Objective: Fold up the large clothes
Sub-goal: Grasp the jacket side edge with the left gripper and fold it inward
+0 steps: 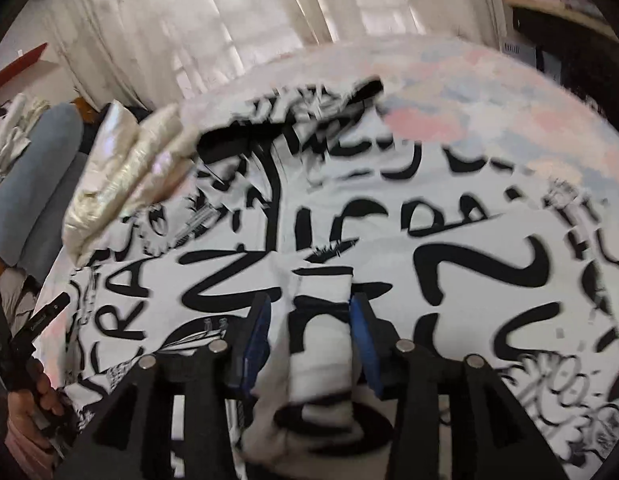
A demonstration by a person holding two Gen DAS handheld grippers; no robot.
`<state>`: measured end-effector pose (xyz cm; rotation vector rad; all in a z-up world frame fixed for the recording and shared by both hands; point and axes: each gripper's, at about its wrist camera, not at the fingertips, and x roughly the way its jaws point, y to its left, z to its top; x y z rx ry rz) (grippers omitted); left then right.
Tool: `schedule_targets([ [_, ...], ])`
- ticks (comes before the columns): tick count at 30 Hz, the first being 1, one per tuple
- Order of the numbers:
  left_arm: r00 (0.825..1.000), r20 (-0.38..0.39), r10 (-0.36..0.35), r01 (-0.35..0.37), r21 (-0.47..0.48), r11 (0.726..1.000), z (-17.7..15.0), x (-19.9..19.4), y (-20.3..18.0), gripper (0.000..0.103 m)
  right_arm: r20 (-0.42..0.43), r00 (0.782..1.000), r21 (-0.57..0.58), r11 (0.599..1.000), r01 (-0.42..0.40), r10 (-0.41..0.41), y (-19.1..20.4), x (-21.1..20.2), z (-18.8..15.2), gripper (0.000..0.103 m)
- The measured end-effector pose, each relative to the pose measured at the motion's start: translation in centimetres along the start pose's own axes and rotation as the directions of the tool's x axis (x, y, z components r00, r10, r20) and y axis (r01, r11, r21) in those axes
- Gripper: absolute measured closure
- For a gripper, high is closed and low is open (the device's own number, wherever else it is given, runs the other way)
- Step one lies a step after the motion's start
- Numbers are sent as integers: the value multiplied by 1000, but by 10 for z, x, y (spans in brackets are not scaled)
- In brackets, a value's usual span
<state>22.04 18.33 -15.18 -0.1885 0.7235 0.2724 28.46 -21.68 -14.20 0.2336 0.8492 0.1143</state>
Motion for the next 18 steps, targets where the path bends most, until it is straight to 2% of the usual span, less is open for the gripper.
schedule_targets([
  [2, 999, -17, -44, 44, 17, 999, -5, -19, -11, 65, 25, 1000, -13, 1000, -10, 10, 7, -17, -7, 60],
  [4, 994, -58, -95, 97, 30, 995, -13, -32, -24, 65, 27, 997, -22, 997, -69, 70, 17, -29, -13, 60],
  [7, 977, -146, -153, 159, 34, 987, -30, -41, -48, 66, -16, 992, -63, 990, -128, 127, 46, -30, -23, 60],
  [9, 962, -191, -195, 203, 22, 979, -45, -44, -64, 71, -56, 982, -85, 979, -186, 182, 70, -26, -31, 60],
  [11, 956, -212, -200, 212, 32, 977, -59, -43, -75, 71, -93, 971, -119, 966, -230, 219, 92, -19, -41, 60],
  [14, 952, -269, -143, 159, 37, 987, -82, -26, -77, 73, -159, 969, -178, 960, -215, 188, 110, 1, -60, 60],
  [16, 952, -260, -161, 171, 14, 985, -89, -22, -66, 79, -212, 962, -158, 965, -210, 174, 103, 19, -70, 64],
  [18, 947, -259, -192, 189, -38, 981, -89, -24, -50, 86, -204, 958, -130, 965, -230, 201, 88, 18, -68, 72],
])
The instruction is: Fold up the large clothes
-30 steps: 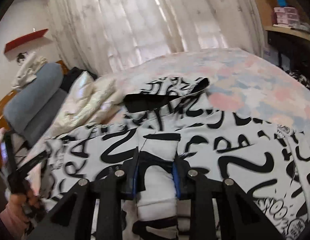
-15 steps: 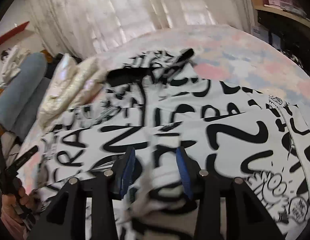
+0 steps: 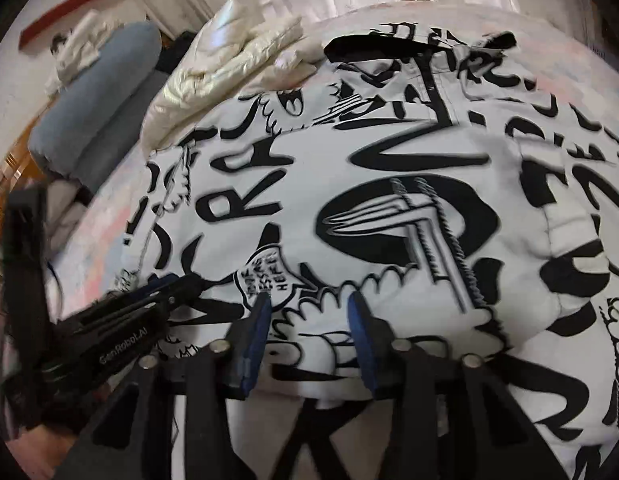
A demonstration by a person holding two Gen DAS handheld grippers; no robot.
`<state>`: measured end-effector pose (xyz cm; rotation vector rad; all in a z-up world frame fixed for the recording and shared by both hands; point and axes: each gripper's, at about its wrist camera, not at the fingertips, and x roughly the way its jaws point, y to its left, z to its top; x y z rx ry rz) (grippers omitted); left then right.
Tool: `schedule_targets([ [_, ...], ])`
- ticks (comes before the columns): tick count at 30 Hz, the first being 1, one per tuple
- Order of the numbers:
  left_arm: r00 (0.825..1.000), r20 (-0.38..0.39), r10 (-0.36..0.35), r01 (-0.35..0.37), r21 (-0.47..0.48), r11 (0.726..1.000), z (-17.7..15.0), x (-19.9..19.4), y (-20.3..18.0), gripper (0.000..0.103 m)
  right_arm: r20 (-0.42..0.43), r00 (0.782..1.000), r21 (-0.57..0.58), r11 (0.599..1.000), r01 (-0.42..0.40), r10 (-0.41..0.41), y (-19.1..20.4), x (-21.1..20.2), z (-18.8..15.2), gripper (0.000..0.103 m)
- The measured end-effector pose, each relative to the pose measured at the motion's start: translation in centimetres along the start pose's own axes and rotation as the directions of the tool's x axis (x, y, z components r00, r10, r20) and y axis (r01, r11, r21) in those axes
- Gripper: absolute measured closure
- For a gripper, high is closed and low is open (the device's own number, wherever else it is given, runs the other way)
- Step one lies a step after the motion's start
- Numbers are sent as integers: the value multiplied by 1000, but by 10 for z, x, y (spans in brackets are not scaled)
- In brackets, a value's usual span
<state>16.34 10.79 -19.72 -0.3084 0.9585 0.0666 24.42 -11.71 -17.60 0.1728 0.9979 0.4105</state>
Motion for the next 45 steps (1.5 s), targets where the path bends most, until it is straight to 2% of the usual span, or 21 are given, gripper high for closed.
schedule_targets([
  [1, 1000, -4, -4, 4, -10, 1000, 1, -1, 5, 88, 9, 1000, 1, 1000, 22, -22, -6, -5, 1, 73],
  [3, 1000, 0, 11, -11, -24, 1000, 4, -7, 19, 93, 50, 991, 6, 992, 125, -125, -26, -20, 2, 73],
  [5, 1000, 4, 25, -25, -31, 999, 6, -12, 33, 93, 69, 985, 63, 986, 157, -161, -54, -34, 0, 73],
  [7, 1000, 1, 12, -12, -41, 999, 7, -15, 41, 93, 71, 989, 137, 983, 119, -130, -81, -47, -3, 74],
  [8, 1000, -7, 9, -9, -37, 999, 6, -17, 43, 93, 79, 986, 163, 978, 133, -147, -90, -54, -5, 73],
  [9, 1000, -11, 8, -8, -33, 999, 7, -19, 45, 93, 71, 975, 184, 964, 193, -209, -98, -61, -8, 70],
  [10, 1000, -12, 3, -4, -28, 1000, 7, -22, 45, 93, 63, 973, 198, 958, 207, -223, -103, -64, -10, 70],
  [12, 1000, -6, 22, -22, -7, 1000, 4, -30, 39, 90, 62, 982, 255, 954, 156, -177, -115, -76, -20, 70],
  [13, 1000, -2, 28, -28, 3, 1000, 3, -33, 36, 84, 64, 984, 268, 953, 142, -165, -115, -79, -23, 70],
  [14, 999, 6, 36, -36, 17, 999, 1, -39, 32, 70, 67, 986, 272, 953, 132, -156, -114, -83, -26, 70],
  [16, 999, 30, 39, -40, 36, 999, -2, -50, 21, 51, 82, 987, 262, 958, 116, -141, -105, -90, -30, 70],
  [19, 994, 77, 71, -77, 71, 995, -7, -70, 8, 42, 98, 990, 232, 970, 73, -98, -83, -95, -33, 70],
  [22, 994, 92, 57, -66, 92, 994, -13, -86, -2, 42, 103, 993, 184, 982, 35, -55, -56, -97, -34, 70],
  [28, 998, 69, 6, -14, 122, 992, -35, -104, -19, 42, 64, 997, 91, 995, -41, 36, -2, -87, -44, 70],
  [33, 1000, 13, 1, -3, 168, 986, -62, -95, -29, 42, 22, 999, 44, 998, -42, 42, 20, -78, -63, 70],
  [37, 996, -53, 74, -63, 195, 979, -85, -74, -22, 42, -31, 1000, 65, 998, 4, -2, 13, -70, -86, 70],
  [42, 986, -3, 169, -164, 204, 965, -101, -84, 7, 37, -17, 1000, 138, 990, 17, -15, -18, -89, -107, 70],
  [44, 984, 0, 177, -174, 182, 968, -103, -92, 22, 37, 2, 1000, 173, 985, 24, -25, -32, -107, -115, 70],
  [45, 984, -1, 179, -176, 175, 969, -103, -95, 27, 37, 10, 998, 183, 982, 53, -56, -38, -114, -120, 69],
])
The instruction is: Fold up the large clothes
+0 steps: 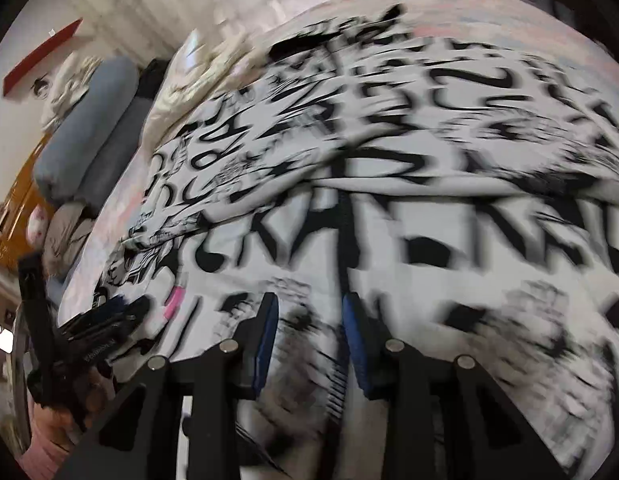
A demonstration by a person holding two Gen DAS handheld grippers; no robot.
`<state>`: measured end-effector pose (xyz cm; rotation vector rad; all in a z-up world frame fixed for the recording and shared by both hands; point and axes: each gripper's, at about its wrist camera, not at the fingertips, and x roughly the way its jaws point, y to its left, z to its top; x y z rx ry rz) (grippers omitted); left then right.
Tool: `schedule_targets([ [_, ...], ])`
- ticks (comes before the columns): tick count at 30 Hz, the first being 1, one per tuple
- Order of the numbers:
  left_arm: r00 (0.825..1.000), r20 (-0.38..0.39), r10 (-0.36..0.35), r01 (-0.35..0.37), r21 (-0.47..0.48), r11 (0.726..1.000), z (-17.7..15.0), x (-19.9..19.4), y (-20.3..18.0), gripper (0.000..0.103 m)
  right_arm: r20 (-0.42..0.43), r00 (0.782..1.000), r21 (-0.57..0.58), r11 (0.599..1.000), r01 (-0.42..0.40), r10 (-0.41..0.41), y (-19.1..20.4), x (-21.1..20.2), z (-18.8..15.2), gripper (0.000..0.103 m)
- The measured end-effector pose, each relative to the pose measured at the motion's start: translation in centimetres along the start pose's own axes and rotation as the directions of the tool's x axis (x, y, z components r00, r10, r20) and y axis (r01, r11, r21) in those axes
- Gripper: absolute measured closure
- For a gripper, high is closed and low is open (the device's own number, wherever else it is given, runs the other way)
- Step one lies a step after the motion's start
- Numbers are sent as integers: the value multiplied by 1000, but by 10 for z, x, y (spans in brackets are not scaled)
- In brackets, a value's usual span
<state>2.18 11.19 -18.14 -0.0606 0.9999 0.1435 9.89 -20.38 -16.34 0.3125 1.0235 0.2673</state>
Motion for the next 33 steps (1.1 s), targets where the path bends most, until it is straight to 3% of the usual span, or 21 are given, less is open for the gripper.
schedule_targets([
  [3, 1000, 4, 18, -18, -7, 1000, -7, -11, 12, 37, 25, 998, 18, 998, 56, -56, -15, -19, -9, 69],
  [9, 1000, 21, 17, -17, 14, 1000, -24, -39, 14, 37, 75, 994, 93, 993, 71, -78, -36, -59, -29, 68],
  [12, 999, 32, 5, -6, 12, 1000, -30, -51, 17, 28, 98, 992, 114, 991, 66, -77, -40, -76, -39, 67],
  [14, 999, 46, 15, -16, 9, 1000, -35, -59, 20, 20, 111, 991, 121, 991, 64, -77, -41, -87, -45, 61],
  [18, 998, 55, 27, -27, -11, 1000, -46, -66, 31, 18, 145, 987, 131, 990, 49, -68, -41, -106, -59, 48],
  [21, 999, 38, 9, -7, -49, 999, -53, -66, 46, 18, 150, 986, 127, 991, 49, -68, -40, -115, -67, 47],
  [26, 991, 28, -130, 133, -125, 983, -65, -63, 75, 19, 158, 984, 118, 991, 64, -82, -49, -135, -82, 47],
  [33, 948, 49, -316, 319, -121, 940, -77, -48, 93, 19, 216, 975, 116, 993, 18, -43, -86, -168, -105, 47],
])
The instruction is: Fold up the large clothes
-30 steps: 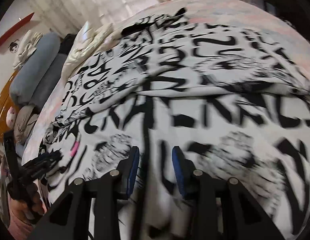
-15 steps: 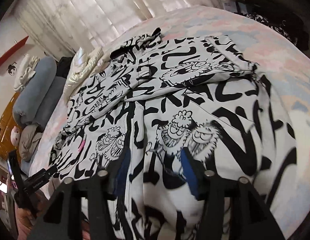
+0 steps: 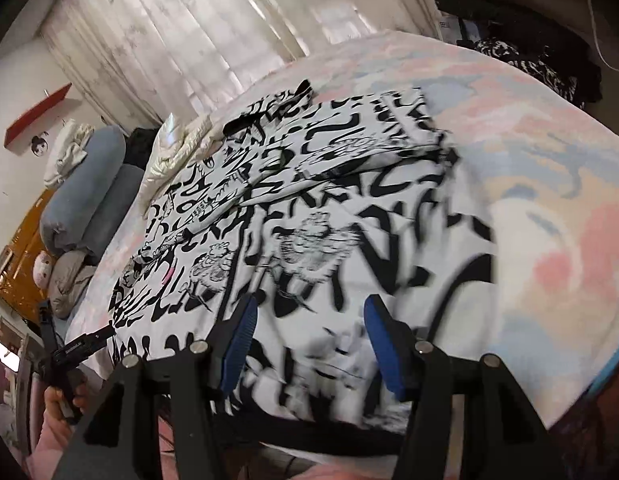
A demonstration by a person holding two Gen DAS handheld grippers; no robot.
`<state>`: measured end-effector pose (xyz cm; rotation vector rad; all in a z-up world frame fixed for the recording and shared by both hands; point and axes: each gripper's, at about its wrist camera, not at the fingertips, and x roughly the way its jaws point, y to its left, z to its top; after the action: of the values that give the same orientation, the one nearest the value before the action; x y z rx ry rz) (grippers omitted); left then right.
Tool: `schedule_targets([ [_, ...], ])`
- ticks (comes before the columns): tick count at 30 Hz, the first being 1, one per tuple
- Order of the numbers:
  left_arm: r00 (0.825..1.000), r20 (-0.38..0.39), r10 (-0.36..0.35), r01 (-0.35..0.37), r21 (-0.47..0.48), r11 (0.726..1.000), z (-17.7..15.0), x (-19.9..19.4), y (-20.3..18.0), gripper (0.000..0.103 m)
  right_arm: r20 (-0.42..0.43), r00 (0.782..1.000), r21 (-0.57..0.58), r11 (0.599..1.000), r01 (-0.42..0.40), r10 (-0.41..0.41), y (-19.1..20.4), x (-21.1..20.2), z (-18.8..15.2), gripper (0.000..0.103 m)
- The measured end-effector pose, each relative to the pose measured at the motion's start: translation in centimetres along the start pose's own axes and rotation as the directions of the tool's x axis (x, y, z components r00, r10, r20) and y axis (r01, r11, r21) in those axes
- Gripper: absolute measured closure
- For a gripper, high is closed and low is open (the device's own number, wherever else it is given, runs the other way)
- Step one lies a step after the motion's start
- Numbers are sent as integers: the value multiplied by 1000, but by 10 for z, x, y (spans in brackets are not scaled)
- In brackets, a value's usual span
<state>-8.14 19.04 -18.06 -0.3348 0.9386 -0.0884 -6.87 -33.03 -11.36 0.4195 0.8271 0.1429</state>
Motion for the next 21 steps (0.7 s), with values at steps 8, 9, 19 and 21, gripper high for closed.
schedule_targets([
  [8, 996, 25, -89, 89, 20, 996, -3, 6, 11, 19, -11, 1000, 11, 1000, -1, 1, -55, -9, -11, 48],
  [9, 995, 27, -95, 94, 20, 995, -4, 6, 12, 19, -6, 1000, 24, 1000, -17, 17, -62, -11, -11, 48],
  [19, 977, 35, -213, 214, -32, 976, -5, 3, 25, 19, -46, 996, 78, 994, -79, 82, -90, -2, -21, 48],
  [21, 971, 36, -235, 236, -43, 971, -5, 2, 27, 19, -44, 990, 89, 988, -128, 132, -90, 2, -21, 48],
])
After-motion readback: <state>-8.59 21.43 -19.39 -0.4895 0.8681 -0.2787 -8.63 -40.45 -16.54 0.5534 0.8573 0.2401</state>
